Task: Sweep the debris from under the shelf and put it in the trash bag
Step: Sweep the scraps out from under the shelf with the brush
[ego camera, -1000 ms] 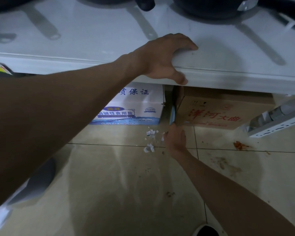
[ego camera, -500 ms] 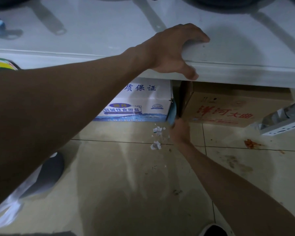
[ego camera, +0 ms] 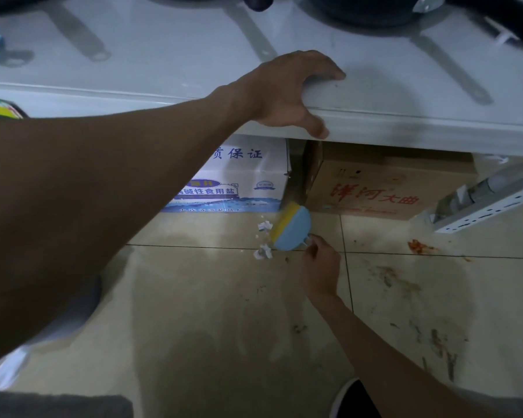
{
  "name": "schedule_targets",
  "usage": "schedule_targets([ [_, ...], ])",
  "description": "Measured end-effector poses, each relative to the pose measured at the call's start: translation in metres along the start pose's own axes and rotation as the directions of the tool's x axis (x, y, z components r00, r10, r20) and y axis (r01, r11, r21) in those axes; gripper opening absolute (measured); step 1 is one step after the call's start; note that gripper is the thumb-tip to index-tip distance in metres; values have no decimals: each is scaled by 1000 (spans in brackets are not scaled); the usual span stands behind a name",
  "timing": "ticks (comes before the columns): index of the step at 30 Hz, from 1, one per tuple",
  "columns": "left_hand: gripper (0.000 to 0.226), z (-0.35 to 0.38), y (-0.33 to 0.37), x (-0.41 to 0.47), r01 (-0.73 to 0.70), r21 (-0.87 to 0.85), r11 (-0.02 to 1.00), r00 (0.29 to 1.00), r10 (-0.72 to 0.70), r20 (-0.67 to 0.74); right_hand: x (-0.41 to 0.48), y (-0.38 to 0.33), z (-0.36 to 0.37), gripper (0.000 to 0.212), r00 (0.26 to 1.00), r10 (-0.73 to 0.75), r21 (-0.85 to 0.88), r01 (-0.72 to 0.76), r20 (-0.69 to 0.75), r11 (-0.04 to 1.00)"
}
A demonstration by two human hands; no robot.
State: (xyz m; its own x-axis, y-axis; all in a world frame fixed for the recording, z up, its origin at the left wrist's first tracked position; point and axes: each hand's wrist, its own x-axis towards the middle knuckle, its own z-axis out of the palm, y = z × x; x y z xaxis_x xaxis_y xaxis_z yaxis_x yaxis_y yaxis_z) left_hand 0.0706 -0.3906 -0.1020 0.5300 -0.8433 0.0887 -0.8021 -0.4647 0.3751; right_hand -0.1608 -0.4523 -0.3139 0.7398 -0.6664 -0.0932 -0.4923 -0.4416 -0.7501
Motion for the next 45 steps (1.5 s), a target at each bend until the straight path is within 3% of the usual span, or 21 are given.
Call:
schedule_targets([
  [6, 93, -1, 1, 1, -9, 8, 1000, 1000, 9, -12, 2, -6, 26, 30, 979, 2, 89, -21, 203, 996],
  [10, 92, 0, -1, 0, -17, 12, 1000, 1000, 17, -10, 21, -22, 45, 31, 967, 83, 120, -114, 239, 986],
  [18, 92, 0, -2, 3, -23, 9, 1000, 1000, 23, -12, 40, 5, 46, 20, 945, 299, 46, -307, 132, 951],
  [20, 93, 0, -2, 3, -24, 13, 1000, 1000, 25, -16, 29, 17, 36, 8, 943, 312, 40, -318, 116, 947],
  [25, 92, -1, -1, 3, -12, 14, 1000, 1000, 12, -15, 20, 19, 18, 18, 965, 244, 13, -246, 93, 969],
  [30, 90, -2, 1, 2, -12, -5, 1000, 1000, 12, -17, 35, -14, 7, 20, 990, 135, 102, -138, 36, 985],
  [33, 91, -3, 1, 2, -10, 1, 1000, 1000, 10, -12, 49, -18, 15, 18, 982, 188, 139, -186, 0, 973],
  [38, 90, -3, 3, 1, -1, -17, 1000, 1000, 1, -11, 42, -1, 25, 23, 916, 400, 141, -391, -40, 910],
  [45, 92, -4, 5, 0, 8, -4, 1000, 1000, -8, -8, 12, 5, 19, 24, 936, 350, 47, -348, -33, 936],
])
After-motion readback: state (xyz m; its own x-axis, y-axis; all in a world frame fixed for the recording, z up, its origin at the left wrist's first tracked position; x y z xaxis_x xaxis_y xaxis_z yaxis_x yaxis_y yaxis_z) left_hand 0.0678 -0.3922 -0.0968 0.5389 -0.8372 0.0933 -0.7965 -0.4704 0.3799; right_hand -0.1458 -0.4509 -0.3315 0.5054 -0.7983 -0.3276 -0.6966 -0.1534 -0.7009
